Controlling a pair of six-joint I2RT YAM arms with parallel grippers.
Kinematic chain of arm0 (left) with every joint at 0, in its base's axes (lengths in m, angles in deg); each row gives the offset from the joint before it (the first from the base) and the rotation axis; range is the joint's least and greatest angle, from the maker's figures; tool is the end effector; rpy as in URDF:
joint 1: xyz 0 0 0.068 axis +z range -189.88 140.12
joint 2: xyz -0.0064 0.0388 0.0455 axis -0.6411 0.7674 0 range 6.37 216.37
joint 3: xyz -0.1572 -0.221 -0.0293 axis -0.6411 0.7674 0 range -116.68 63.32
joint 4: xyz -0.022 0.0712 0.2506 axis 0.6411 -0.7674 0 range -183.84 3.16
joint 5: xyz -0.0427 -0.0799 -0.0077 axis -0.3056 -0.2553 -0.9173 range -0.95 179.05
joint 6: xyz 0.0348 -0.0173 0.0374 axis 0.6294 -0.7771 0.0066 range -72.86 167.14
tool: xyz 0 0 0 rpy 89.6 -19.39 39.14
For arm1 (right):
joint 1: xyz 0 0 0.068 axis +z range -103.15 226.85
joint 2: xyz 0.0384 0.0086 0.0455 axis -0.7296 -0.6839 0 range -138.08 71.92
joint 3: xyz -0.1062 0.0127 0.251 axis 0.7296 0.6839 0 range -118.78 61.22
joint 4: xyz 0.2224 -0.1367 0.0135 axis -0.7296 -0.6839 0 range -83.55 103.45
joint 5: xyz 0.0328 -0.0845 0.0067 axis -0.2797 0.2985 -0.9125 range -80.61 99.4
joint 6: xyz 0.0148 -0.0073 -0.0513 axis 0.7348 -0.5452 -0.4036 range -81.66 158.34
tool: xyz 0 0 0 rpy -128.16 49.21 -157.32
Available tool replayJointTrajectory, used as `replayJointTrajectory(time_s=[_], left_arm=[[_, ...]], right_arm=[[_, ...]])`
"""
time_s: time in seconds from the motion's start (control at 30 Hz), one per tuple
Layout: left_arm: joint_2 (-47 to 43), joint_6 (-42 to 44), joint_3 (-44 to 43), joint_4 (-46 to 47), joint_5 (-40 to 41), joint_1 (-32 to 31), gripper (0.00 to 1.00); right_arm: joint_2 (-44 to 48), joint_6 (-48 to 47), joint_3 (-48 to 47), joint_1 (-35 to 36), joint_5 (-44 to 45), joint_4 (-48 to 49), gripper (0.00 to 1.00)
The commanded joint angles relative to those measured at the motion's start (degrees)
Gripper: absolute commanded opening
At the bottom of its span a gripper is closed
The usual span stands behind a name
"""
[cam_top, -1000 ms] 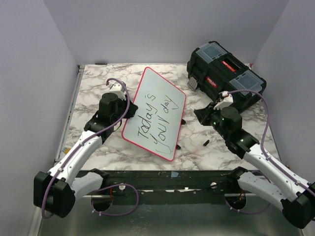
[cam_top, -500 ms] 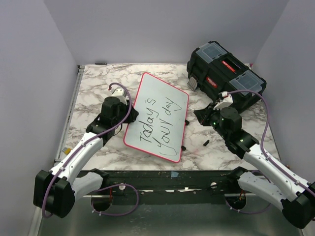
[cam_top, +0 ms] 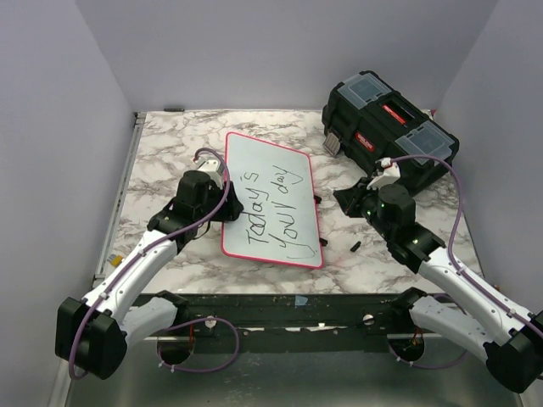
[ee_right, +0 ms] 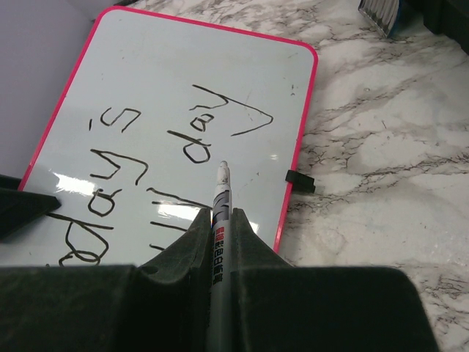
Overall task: Write a sentence on the whiteboard
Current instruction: Put down the whiteboard on the whiteboard stand, then pick up the pen cap from the center of the board.
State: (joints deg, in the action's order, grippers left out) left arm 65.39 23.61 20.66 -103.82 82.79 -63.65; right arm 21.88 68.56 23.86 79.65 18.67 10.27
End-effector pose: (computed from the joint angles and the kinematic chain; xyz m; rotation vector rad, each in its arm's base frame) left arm 0.2065 -0.0954 0.2683 0.0697 2.2081 -0.5884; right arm 0.1775 0.1076 0.2909 0.0730 1.8878 0.6142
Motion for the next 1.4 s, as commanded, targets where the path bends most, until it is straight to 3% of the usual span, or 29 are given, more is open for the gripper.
replayJointTrajectory(time_s=[0.0, 0.17, 0.53, 1.03, 1.37], left_arm=[[-0.81, 2.20, -2.44, -7.39, -0.60, -0.49, 0.57], [-1.25, 3.71, -4.87, -9.45, 0.26, -0.49, 0.65], [-1.88, 5.92, -9.73, -13.49, 1.69, -0.49, 0.72], [-6.22, 8.68, -25.19, -24.25, 0.87, -0.87, 0.72], [-4.02, 7.62, -28.22, -23.45, 0.96, -10.46, 0.69]], right_arm=[[0.22, 0.42, -0.19, 0.23, -1.21, -0.36, 0.01], [0.82, 0.20, -0.59, 0.23, -0.84, -1.10, 0.01], [1.24, 0.46, -0.30, 0.24, -0.84, -1.13, 0.01], [0.48, -2.58, -6.42, 0.20, 2.81, -3.01, 0.01], [-0.65, -5.76, -17.03, 0.25, 9.43, -5.46, 0.01]])
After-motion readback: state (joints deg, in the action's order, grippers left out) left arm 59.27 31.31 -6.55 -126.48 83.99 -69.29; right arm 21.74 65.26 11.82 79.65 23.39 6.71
